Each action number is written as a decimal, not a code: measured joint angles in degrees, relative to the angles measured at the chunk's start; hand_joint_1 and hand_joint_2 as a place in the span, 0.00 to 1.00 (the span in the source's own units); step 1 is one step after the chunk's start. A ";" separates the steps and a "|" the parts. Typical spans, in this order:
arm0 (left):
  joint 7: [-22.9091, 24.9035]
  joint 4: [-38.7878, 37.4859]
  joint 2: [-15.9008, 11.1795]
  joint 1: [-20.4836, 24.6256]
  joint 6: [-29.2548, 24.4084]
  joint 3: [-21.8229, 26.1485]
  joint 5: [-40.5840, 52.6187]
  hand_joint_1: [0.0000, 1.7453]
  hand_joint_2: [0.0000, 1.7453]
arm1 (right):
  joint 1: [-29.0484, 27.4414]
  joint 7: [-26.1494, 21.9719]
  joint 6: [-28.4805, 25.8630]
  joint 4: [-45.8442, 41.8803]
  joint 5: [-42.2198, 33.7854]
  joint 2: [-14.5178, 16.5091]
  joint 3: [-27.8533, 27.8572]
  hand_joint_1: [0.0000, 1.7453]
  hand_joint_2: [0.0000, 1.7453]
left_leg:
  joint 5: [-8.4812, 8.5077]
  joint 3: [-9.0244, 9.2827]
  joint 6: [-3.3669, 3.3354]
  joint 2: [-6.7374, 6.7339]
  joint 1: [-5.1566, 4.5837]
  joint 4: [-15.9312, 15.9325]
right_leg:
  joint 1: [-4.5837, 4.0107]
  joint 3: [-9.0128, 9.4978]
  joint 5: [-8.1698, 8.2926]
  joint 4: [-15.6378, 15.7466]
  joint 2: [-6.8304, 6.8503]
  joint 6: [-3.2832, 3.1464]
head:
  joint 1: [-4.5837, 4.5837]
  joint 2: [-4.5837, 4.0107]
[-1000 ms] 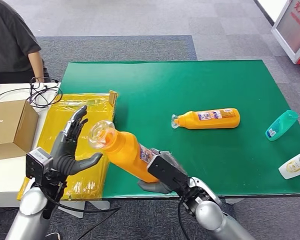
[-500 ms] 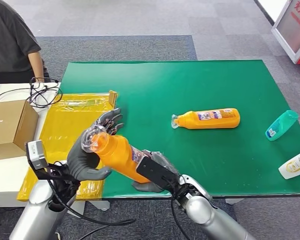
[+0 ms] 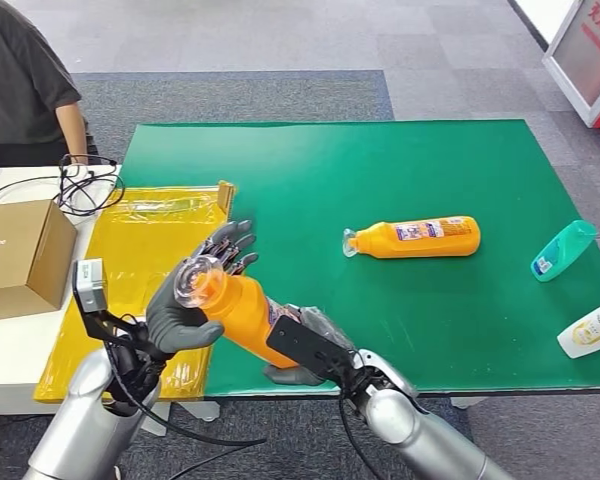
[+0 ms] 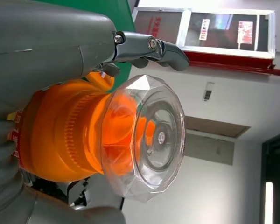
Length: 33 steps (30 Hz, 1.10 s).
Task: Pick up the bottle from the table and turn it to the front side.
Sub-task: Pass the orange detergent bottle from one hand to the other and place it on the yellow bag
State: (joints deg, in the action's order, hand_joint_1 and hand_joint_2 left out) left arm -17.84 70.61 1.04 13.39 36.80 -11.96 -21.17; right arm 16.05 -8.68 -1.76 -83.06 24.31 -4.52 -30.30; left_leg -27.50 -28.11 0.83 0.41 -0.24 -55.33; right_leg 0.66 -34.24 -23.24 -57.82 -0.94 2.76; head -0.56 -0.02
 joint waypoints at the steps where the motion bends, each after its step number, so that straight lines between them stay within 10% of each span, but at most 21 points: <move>1: 0.34 -0.26 0.06 0.11 -0.93 -0.29 0.72 1.00 1.00 | 0.01 0.02 -0.01 0.04 -0.01 0.01 -0.09 1.00 1.00 | 0.00 0.00 0.00 0.00 0.00 0.00 | 0.00 0.00 0.00 0.00 0.00 0.00 | 0.00 0.00; 11: 1.46 -0.91 0.16 1.60 -8.99 -3.52 9.74 1.00 1.00 | -0.09 0.61 -0.17 0.04 0.80 -0.05 -0.49 1.00 1.00 | 0.00 0.01 0.00 0.00 0.01 0.00 | 0.00 0.00 0.01 -0.01 0.00 0.00 | 0.01 0.00; 16: 1.64 -0.80 0.16 1.96 -10.16 -3.94 10.76 1.00 1.00 | -0.58 0.49 -1.21 -0.10 1.63 -0.27 -0.51 0.00 1.00 | 0.00 0.00 0.00 0.00 0.01 0.00 | 0.00 0.01 0.01 -0.01 0.00 0.00 | 0.01 0.00; 33: 0.81 9.38 -3.15 -3.33 -7.78 -0.76 6.12 1.00 1.00 | -10.49 -4.59 -8.62 -9.88 6.96 -2.84 2.88 0.00 1.00 | -0.01 -0.01 0.00 0.00 0.01 0.00 | -0.01 -0.01 0.00 0.00 0.00 0.00 | -0.01 0.00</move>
State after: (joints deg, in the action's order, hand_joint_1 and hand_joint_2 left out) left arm -17.03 79.99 -2.10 10.06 29.02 -12.72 -15.05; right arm 5.56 -13.27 -10.38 -92.94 31.27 -7.36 -27.43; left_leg -27.50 -28.11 0.83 0.41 -0.23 -55.32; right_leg 0.65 -34.24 -23.25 -57.82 -0.94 2.76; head -0.57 -0.02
